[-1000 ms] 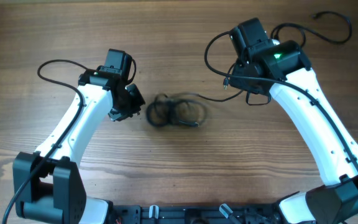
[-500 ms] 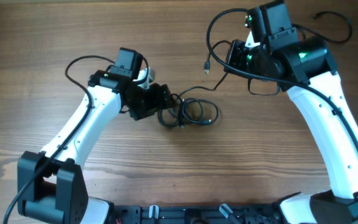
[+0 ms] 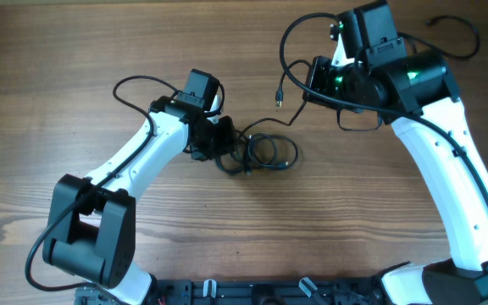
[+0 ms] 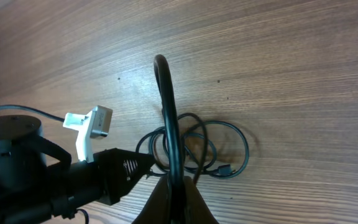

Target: Untangle cables

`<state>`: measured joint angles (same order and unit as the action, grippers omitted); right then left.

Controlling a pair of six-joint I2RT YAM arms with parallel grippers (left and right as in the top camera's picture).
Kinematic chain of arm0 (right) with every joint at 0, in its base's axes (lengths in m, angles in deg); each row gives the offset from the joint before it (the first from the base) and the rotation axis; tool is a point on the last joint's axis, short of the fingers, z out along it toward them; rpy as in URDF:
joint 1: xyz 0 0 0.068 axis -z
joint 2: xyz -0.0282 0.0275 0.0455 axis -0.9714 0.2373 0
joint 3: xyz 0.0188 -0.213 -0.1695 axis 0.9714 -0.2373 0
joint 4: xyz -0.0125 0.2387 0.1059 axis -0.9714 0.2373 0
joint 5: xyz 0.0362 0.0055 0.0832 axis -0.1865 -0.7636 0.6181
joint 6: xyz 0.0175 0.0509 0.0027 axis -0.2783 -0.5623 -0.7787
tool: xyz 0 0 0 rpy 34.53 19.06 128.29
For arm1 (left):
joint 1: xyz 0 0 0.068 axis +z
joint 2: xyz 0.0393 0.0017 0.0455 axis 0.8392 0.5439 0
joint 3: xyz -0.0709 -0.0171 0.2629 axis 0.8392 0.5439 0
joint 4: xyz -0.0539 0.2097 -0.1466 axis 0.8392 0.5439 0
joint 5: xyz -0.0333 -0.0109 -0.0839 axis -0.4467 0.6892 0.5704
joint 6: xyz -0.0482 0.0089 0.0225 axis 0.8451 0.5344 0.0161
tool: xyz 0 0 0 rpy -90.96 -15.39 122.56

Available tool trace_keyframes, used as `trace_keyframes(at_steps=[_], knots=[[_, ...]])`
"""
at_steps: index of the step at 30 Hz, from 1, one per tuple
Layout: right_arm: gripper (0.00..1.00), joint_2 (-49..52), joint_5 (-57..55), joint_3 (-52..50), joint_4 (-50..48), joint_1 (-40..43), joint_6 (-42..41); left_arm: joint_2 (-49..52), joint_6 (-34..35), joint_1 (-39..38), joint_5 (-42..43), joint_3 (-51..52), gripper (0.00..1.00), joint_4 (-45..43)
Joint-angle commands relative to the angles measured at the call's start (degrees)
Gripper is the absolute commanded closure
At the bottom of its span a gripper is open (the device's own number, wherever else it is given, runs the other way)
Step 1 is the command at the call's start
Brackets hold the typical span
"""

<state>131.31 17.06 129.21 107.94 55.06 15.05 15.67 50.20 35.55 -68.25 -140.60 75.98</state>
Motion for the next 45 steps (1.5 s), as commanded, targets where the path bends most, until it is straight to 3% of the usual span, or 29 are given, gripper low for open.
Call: trace_keyframes(at_steps=[1, 4, 7, 9, 15, 19, 20, 23, 34, 38, 42, 45], knots=[[0.96, -0.83, -6.49, 1.27, 1.73, -0.04, 1.16, -0.66, -1.62, -0.35, 1.68, -0.63, 0.96, 0.28], [0.96, -0.83, -19.65, 1.27, 4.61, 0.13, -0.63, -4.28, -4.7, -0.17, 1.84, -1.25, 0.96, 2.25], [0.96, -0.83, -35.58, 1.27, 7.72, 0.74, -5.88, -11.87, -1.73, 2.19, -7.06, -2.05, 0.96, 5.77], [0.96, -0.85, -40.57, 1.27, 8.11, 1.01, -6.14, -17.68, 0.09, 4.96, -12.31, -2.05, 0.96, 6.86], [0.96, -0.83, -44.44, 1.27, 7.87, 1.2, -7.69, -37.24, -0.13, 15.82, -11.1, -2.05, 0.96, 4.17], [0.96, -0.83, -51.34, 1.27, 10.67, 1.73, -10.82, -42.64, -0.09, 18.6, -12.2, -2.05, 0.96, 3.48], [0.96, -0.83, -55.82, 1.27, 13.55, 2.56, -13.14, -44.11, 3.58, 20.13, -17.29, -2.05, 0.96, 5.4], [0.96, -0.83, -56.92, 1.27, 15.34, 4.83, -14.45, -43.41, 6.1, 21.64, -23.28, -2.05, 0.96, 8.94], [0.96, -0.83, -52.61, 1.27, 16.02, 11.04, -13.79, -34.64, 6.12, 25.92, -21.64, -2.03, 0.96, 10.1], [0.96, -0.83, -56.61, 1.27, 16.57, 13.22, -12.72, -32.81, 8.57, 27.93, -37.7, -2.03, 0.96, 11.39], [0.96, -0.83, -52.19, 1.27, 16.2, 17.29, -12.76, -32.35, 10.38, 33.73, -31.8, -2.03, 0.96, 11.78], [0.96, -0.83, -46.62, 1.27, 15.1, 17.53, -11.98, -32.35, 9.55, 33.97, -24.3, -2.03, 0.96, 11.74]])
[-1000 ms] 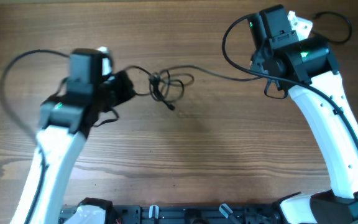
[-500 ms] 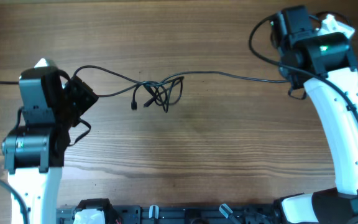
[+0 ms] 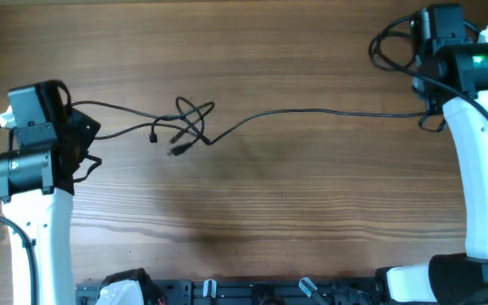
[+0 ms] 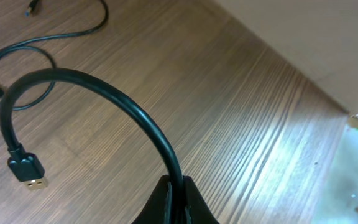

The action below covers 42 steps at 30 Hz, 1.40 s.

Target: Untangle cables

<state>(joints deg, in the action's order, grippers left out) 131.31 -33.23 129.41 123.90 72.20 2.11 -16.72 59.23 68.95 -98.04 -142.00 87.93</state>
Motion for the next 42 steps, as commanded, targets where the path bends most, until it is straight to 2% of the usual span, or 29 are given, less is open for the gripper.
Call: trace_keyframes(at_steps=[1, 3, 7, 11, 13, 14, 15, 18, 20, 22, 23, 24, 25, 26, 27, 29, 30, 32, 34, 35, 36, 39, 41, 42], knots=[[0.96, -0.83, 4.92, 1.07, -1.46, 0.39, 2.16, 0.09, -0.59, 0.11, 7.74, -0.63, 0.96, -0.37], [0.96, -0.83, 9.31, 1.07, -3.5, 0.39, 5.16, 0.37, -0.61, -0.92, 9.42, -0.63, 0.96, -0.2], [0.96, -0.83, 27.56, 1.05, -7.56, 0.39, 12.96, 1.92, -3.17, -4.37, 16.79, -0.63, 0.96, 0.37], [0.96, -0.83, 50.86, 1.07, -10.27, 0.39, 26.32, 4.81, -3.61, -11.1, 17.05, -0.63, 0.96, 0.42], [0.96, -0.83, 54.27, 1.07, -9.66, 0.37, 30.88, 5.75, -3.63, -13.4, 16.98, -0.63, 0.96, 0.37], [0.96, -0.83, 53.42, 1.07, -9.27, 0.39, 31.65, 5.97, -3.63, -14.16, 16.74, -0.63, 0.96, 0.22], [0.96, -0.83, 47.58, 1.07, -8.46, 0.39, 30.71, 6.19, -3.61, -15.06, 14.95, -0.63, 0.96, 0.0], [0.96, -0.83, 21.73, 1.05, -3.98, 0.39, 14.82, 6.21, -2.32, -15.21, 4.9, -0.63, 0.96, 1.29], [0.96, -0.83, 12.44, 1.05, -1.25, 0.39, 9.33, 6.21, 2.45, -14.53, -0.72, -0.63, 0.96, 4.02], [0.94, -0.83, 15.56, 1.05, -1.66, 0.39, 9.11, 6.21, 4.37, -14.56, -0.7, -0.63, 0.96, 4.48], [0.85, -0.83, 22.6, 1.05, -2.58, 0.39, 11.1, 6.21, 4.33, -14.75, 1.57, -0.63, 0.96, 4.26], [0.84, -0.83, 28.63, 1.05, -3.8, 0.39, 15.67, 6.21, 4.33, -14.8, 2.54, -0.63, 0.96, 4.28], [0.84, -0.83, 34.71, 0.98, -5.2, 0.39, 20.79, 6.21, 4.28, -14.8, 2.36, -0.63, 0.96, 4.33], [0.94, -0.83, 37.44, 0.96, -6.03, 0.39, 24.0, 6.21, 4.33, -14.78, 0.61, -0.63, 0.96, 4.35], [0.96, -0.83, 36.35, 0.96, -6.14, 0.39, 24.94, 6.21, 4.39, -14.6, -3.37, -0.63, 0.96, 4.57], [0.96, -0.83, 23.02, 0.96, -3.89, 0.39, 17.73, 6.21, 8.15, -13.09, -14.19, -0.63, 0.96, 6.75], [0.96, -0.83, 15.93, 0.96, -2.25, 0.39, 13.4, 6.21, 8.92, -12.13, -14.32, -0.63, 0.96, 7.52], [0.95, -0.83, 16.37, 0.96, -1.75, 0.39, 12.11, 6.21, 8.66, -11.26, -9.09, -0.63, 0.96, 7.52], [0.85, -0.83, 27.61, 0.96, -3.28, 0.39, 13.09, 6.27, 7.67, -12.09, -0.68, -0.63, 0.96, 6.14], [0.83, -0.83, 33.46, 0.96, -4.42, 0.39, 15.08, 6.27, 6.71, -12.52, 1.25, -0.63, 0.96, 5.49], [0.79, -0.76, 44.24, 0.94, -6.84, 0.35, 19.78, 6.25, 4.9, -13.49, 4.85, -0.63, 0.96, 4.13], [0.49, -0.11, 64.94, 0.94, -11.45, -1.31, 31.5, 6.25, 4.11, -17.0, 8.11, -0.63, 0.96, 2.82], [0.27, 1.29, 66.97, 0.9, -12.02, -4.31, 33.81, 6.25, 4.11, -19.06, 8.09, -0.63, 0.96, 2.29], [0.24, 2.23, 66.99, 0.63, -12.22, -5.88, 35.04, 6.27, 4.11, -19.56, 8.09, -0.63, 0.96, 1.99]])
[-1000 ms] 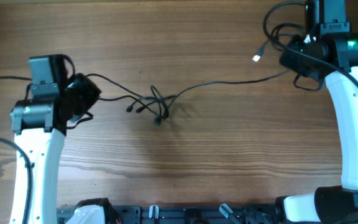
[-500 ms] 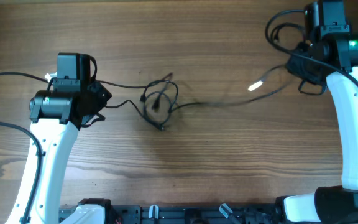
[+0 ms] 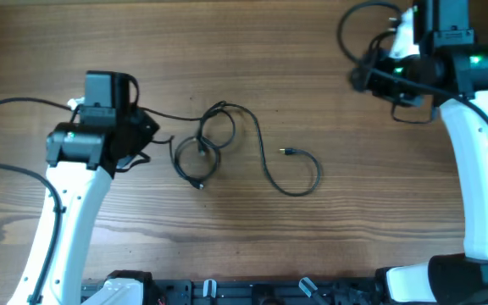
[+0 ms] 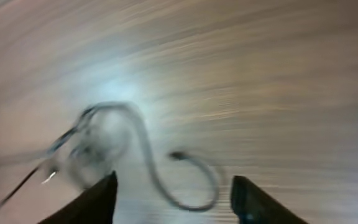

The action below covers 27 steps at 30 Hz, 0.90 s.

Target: Untangle cables

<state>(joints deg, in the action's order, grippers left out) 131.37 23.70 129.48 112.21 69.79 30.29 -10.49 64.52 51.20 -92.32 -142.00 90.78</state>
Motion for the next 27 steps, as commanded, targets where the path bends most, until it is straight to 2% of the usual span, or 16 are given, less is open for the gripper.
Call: trace_keyframes(at_steps=[1, 2, 7, 14, 16, 19, 20, 27], knots=[[0.2, 3.13, 10.05, -0.07, -0.87, -5.27, 8.09, 0.02, -1.18, -1.97, 2.36, -0.63, 0.96, -1.01], [0.17, 4.2, 9.94, -1.05, -1.68, -7.32, 8.24, 0.04, -1.18, -1.99, 2.36, -0.63, 0.96, -1.01], [0.17, 11.74, 9.97, -5.75, -10.69, -17.49, 6.99, 0.04, -1.2, -1.99, 2.36, -0.63, 0.96, -0.87], [0.17, 24.13, 9.97, -5.88, -23.41, -28.74, -6.03, 0.04, -1.18, -1.99, 2.36, -0.63, 0.96, -0.52], [0.23, 26.25, 9.99, -5.88, -26.77, -30.77, -9.22, 0.04, -1.2, -1.99, 2.36, -0.63, 0.96, -0.52], [0.39, 27.23, 9.92, -5.88, -29.66, -32.74, -10.58, 0.04, -1.18, -1.99, 2.38, -0.63, 0.96, -0.52], [0.44, 27.47, 7.87, -5.88, -30.05, -33.66, -13.38, 0.04, -1.18, -1.99, 2.4, -0.63, 0.96, -0.52], [0.46, 27.63, -3.08, -6.84, -30.97, -36.11, -17.9, 0.04, -1.18, -1.99, 2.58, -0.63, 0.96, -0.5]])
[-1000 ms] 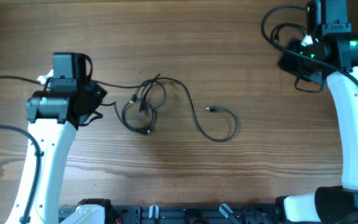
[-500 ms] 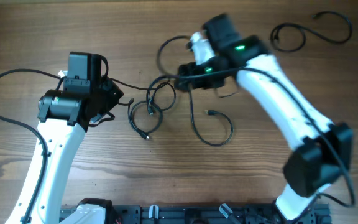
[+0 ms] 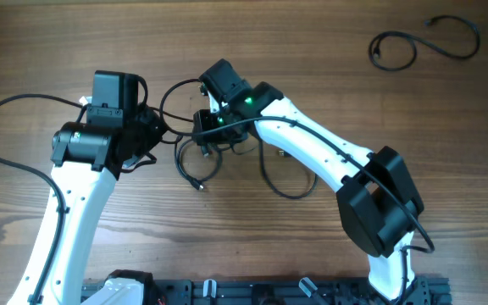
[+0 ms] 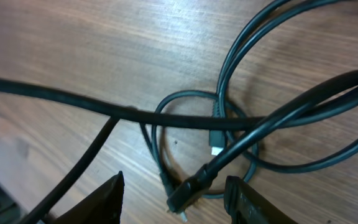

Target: Untangle cables

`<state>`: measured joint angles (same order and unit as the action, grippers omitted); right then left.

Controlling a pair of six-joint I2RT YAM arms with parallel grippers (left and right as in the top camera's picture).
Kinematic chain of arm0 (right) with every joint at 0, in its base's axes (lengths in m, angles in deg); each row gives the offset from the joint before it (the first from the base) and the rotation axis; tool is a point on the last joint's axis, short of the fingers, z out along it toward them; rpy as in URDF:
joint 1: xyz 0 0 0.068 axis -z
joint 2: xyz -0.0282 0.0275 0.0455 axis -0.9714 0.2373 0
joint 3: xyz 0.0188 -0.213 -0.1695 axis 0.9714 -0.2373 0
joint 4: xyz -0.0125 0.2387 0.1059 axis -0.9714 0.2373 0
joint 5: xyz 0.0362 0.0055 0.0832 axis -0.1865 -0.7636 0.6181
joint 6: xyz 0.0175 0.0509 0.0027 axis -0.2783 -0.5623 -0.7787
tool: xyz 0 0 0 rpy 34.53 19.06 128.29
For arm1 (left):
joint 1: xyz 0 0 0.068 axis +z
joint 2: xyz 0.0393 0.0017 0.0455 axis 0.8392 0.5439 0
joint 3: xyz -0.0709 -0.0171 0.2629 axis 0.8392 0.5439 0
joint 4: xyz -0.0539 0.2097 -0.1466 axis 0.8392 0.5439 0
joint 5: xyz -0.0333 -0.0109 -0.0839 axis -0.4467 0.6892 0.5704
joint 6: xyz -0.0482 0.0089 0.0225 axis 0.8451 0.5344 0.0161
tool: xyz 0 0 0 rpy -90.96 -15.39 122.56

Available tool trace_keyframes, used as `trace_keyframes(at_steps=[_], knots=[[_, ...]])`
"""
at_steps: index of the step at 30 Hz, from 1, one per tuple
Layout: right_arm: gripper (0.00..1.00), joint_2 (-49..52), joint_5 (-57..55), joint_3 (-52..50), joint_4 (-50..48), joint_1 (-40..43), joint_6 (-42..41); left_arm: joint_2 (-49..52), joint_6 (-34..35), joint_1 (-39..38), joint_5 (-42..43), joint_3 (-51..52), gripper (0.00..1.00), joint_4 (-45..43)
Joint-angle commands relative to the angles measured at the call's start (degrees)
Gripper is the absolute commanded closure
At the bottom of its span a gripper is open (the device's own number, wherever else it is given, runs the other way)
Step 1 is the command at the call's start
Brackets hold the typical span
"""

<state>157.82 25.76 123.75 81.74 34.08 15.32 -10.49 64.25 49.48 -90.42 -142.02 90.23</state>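
Black cables lie tangled [image 3: 200, 158] mid-table, and one strand loops off to the right [image 3: 293, 185]. My right gripper [image 3: 207, 127] is low over the tangle and open. In the right wrist view its fingers [image 4: 107, 200] stand either side of a cable plug [image 4: 191, 190], without gripping it, above several crossed loops [image 4: 229, 118]. My left gripper [image 3: 149, 135] is just left of the tangle. A cable runs from the tangle into its fingers, which look shut on it.
A separate black cable [image 3: 418, 47] lies loose at the back right corner. A long wire loop hangs off the left arm at the far left. The right arm stretches across the middle of the wooden table [image 3: 447, 169].
My right gripper was open and high at the back right; now it is low over the tangle, open around a plug. A cable now lies free at the back right. The left arm has hardly moved.
Both grippers were at the tangle mid-table, the right shut on a cable. Then the arms were far apart with a cable stretched between them, a knot near the left. Later the right gripper was open and the cable lay slack. Now the right gripper is at the tangle.
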Motion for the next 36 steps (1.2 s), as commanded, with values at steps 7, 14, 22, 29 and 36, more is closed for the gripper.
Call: trace_keyframes(at_steps=[7, 14, 22, 29, 36], knots=[[0.61, 1.22, -9.35, -3.61, -7.02, -0.37, -4.04, 0.04, -0.92, -0.26, 0.7, -0.61, 0.96, 0.02], [0.9, 0.57, -9.33, -2.64, -7.23, -0.13, -4.04, 0.04, -0.94, -0.26, 0.66, -0.61, 0.96, 0.04], [0.96, -18.97, -11.58, -1.95, -0.94, 1.99, 0.72, 1.27, -0.92, -0.26, 0.66, -0.5, 0.96, 0.02], [0.96, -37.42, -26.16, -1.95, 2.67, 2.05, 2.45, 5.62, -0.92, -0.26, 0.68, -0.5, 0.96, 0.22], [0.96, -53.29, -65.64, -1.95, 2.64, 2.05, 6.43, 6.4, -0.87, -0.09, -5.66, -0.5, 0.96, 1.36]])
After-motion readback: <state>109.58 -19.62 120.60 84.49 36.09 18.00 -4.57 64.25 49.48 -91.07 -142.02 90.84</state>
